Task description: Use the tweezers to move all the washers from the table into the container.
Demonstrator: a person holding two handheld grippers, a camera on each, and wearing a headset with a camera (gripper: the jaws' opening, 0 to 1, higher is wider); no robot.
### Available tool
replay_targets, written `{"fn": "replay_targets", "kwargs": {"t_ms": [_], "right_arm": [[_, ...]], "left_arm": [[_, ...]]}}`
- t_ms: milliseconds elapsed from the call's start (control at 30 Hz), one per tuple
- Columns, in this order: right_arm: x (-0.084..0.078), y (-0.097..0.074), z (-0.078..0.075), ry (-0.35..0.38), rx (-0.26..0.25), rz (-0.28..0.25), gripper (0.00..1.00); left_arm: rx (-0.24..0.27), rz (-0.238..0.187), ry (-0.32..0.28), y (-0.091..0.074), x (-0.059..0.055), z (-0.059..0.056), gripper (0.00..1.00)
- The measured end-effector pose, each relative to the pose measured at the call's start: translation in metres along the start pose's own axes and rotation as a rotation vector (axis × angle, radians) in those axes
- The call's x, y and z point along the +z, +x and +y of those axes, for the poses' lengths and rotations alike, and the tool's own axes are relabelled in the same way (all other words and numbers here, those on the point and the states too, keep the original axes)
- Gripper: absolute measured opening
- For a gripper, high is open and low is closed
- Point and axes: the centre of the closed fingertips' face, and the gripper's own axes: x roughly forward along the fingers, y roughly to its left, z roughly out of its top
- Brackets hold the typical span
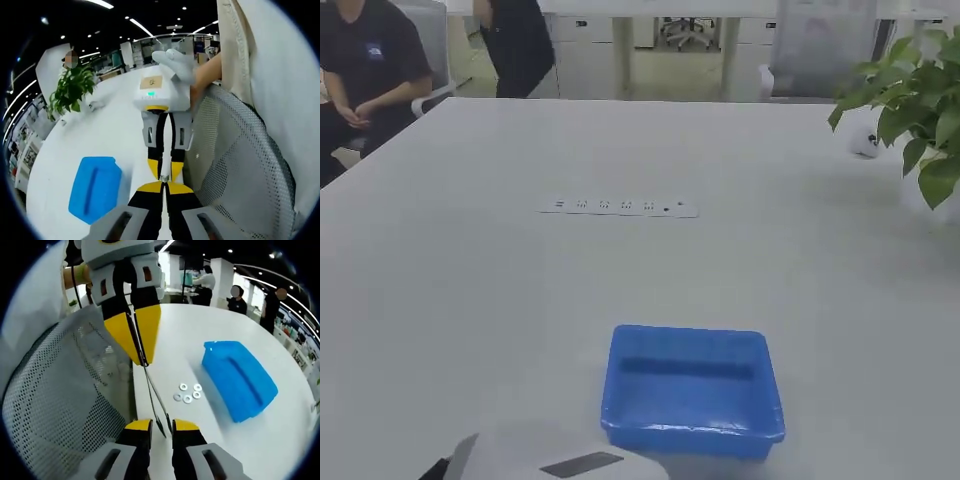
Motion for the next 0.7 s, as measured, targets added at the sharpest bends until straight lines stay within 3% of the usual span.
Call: {"fn": "replay_targets", "kwargs": {"t_ms": [100,200,433,700], "right_arm": [[0.002,0.001,-0.001,-0.014,0.006,0.002,0.07],[0.009,0.005,-0.001,0.009,0.046,-0.021,0.07],[0.028,0.016,-0.009,-0.018,0.048,-0.053,0.08],[0.043,0.024,-0.016,0.013,0.052,-0.107,0.08]], "left_arm": [[-0.004,-0.002,0.002,0.0,0.002,-0.001,0.0],[0.001,-0.002,0.001,-0.004,0.004,0.0,0.0],[0.037,0.022,-0.01,-0.016,-0.002,0.011,0.0],[0.067,0.029,-0.033,-0.025,-0.007,0.021,0.0]]}}
